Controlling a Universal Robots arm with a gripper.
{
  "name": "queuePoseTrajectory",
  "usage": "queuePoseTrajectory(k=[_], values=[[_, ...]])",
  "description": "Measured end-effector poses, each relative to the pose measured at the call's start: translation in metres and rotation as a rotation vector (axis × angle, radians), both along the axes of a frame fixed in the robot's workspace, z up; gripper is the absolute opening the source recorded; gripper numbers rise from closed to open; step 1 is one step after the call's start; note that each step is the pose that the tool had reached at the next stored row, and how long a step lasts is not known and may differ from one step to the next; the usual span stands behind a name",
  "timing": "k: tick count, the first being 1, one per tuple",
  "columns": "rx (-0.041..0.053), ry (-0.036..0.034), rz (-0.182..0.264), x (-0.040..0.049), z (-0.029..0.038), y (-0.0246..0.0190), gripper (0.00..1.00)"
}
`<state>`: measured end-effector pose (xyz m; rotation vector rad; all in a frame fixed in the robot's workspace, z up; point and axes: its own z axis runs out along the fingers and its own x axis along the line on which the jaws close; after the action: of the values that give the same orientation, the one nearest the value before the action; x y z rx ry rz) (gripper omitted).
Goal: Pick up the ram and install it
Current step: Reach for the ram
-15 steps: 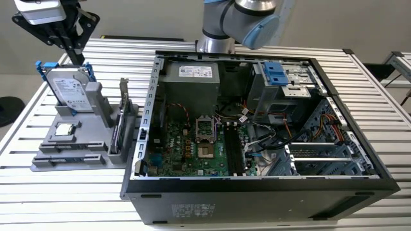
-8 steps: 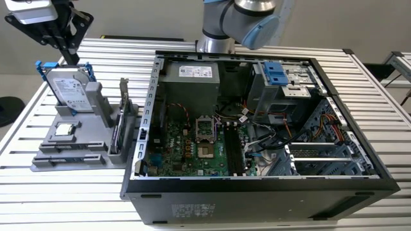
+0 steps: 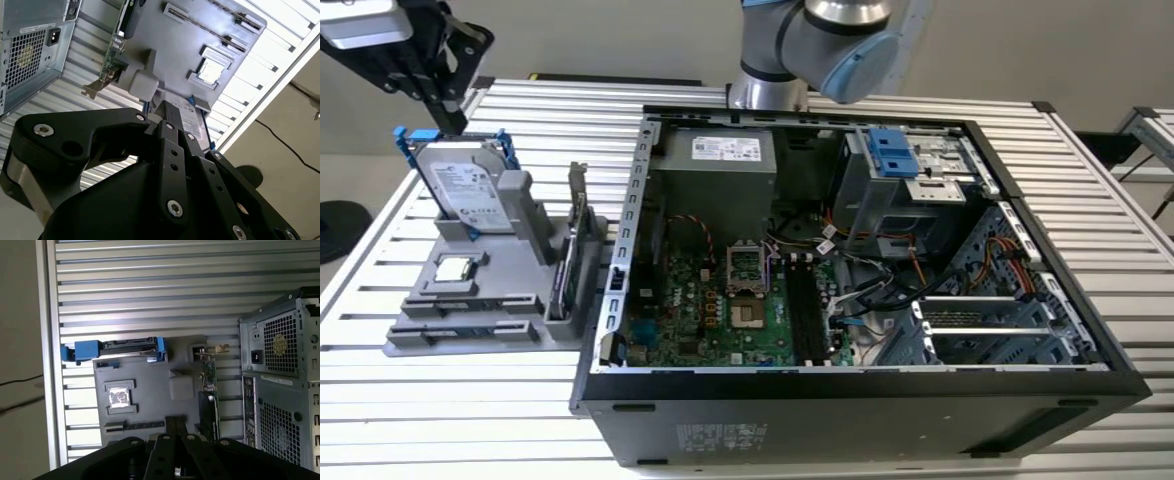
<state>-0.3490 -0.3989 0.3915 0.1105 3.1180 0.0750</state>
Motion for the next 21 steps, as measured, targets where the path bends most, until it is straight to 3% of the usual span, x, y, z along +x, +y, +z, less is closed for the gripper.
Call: queuePoseTrajectory(k=[21], values=[[0.0000, 0.0000, 0.000, -0.0375, 0.0000, 0.0000, 0.00]])
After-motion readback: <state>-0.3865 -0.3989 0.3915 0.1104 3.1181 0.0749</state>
